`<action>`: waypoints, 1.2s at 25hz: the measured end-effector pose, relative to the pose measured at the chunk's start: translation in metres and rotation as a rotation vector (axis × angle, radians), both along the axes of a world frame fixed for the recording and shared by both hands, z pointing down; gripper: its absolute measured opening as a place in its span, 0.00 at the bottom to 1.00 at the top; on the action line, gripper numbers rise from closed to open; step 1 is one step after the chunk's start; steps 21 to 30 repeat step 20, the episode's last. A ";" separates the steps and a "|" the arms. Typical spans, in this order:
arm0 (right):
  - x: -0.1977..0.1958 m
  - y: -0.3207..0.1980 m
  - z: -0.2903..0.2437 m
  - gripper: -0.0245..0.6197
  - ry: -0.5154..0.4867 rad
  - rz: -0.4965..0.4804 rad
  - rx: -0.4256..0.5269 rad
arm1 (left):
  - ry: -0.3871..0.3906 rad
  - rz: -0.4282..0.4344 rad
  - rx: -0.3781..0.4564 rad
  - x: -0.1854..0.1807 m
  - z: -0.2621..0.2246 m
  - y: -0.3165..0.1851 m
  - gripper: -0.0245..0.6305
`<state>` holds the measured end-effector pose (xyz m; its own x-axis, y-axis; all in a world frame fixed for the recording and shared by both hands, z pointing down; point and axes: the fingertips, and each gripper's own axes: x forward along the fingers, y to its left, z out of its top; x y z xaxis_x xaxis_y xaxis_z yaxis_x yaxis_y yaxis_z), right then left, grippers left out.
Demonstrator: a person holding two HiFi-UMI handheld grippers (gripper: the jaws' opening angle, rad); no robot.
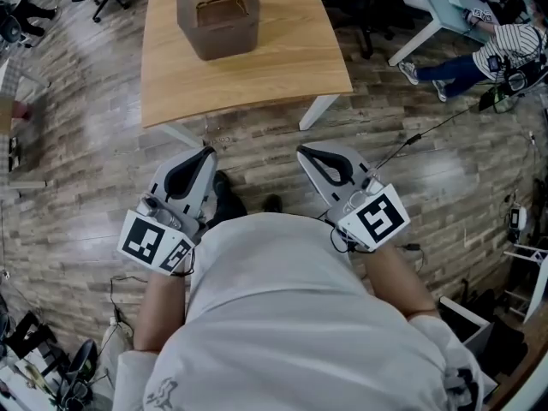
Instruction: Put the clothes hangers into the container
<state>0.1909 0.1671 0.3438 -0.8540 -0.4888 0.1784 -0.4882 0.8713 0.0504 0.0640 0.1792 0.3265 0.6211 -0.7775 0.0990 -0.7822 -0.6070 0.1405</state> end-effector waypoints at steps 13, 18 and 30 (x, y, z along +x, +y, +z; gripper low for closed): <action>0.007 -0.003 -0.002 0.05 -0.012 0.002 -0.002 | 0.004 -0.022 0.002 -0.001 0.001 0.002 0.05; 0.007 -0.004 -0.001 0.05 -0.007 0.001 0.003 | 0.006 -0.015 0.004 0.000 0.002 0.001 0.05; 0.007 -0.005 -0.001 0.05 -0.005 0.001 0.004 | 0.006 -0.012 0.002 0.000 0.003 0.001 0.05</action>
